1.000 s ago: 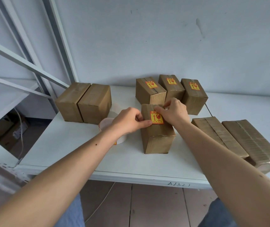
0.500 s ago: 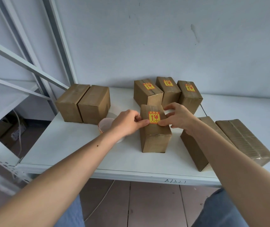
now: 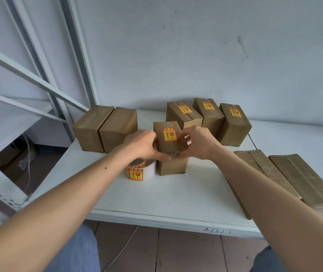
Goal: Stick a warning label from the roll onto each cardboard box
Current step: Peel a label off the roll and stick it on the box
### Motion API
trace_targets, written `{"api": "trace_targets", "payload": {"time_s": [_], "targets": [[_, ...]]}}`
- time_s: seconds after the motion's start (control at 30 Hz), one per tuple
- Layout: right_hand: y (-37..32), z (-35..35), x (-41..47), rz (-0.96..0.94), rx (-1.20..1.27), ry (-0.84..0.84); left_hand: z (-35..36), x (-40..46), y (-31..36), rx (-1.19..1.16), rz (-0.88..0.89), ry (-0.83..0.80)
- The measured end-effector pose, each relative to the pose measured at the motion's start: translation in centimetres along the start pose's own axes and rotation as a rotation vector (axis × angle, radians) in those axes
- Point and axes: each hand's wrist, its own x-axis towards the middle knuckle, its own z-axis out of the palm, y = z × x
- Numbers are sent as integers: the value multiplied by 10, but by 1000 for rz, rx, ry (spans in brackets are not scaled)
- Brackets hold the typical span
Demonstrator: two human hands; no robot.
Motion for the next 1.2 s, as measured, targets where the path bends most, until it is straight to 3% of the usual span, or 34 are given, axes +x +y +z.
{"api": "trace_targets", "payload": {"time_s": [0.3, 0.57, 0.93, 1.2], "targets": [[9, 17, 73, 34, -234, 291, -7, 77, -21, 135, -25, 124], [21, 32, 136, 121, -319, 424, -6, 130, -33, 211, 10, 261], [22, 24, 113, 123, -269, 352, -14, 116, -16, 301, -2, 299], [47, -21, 25, 177, -214, 257, -10, 50, 54, 132, 136, 335]]}}
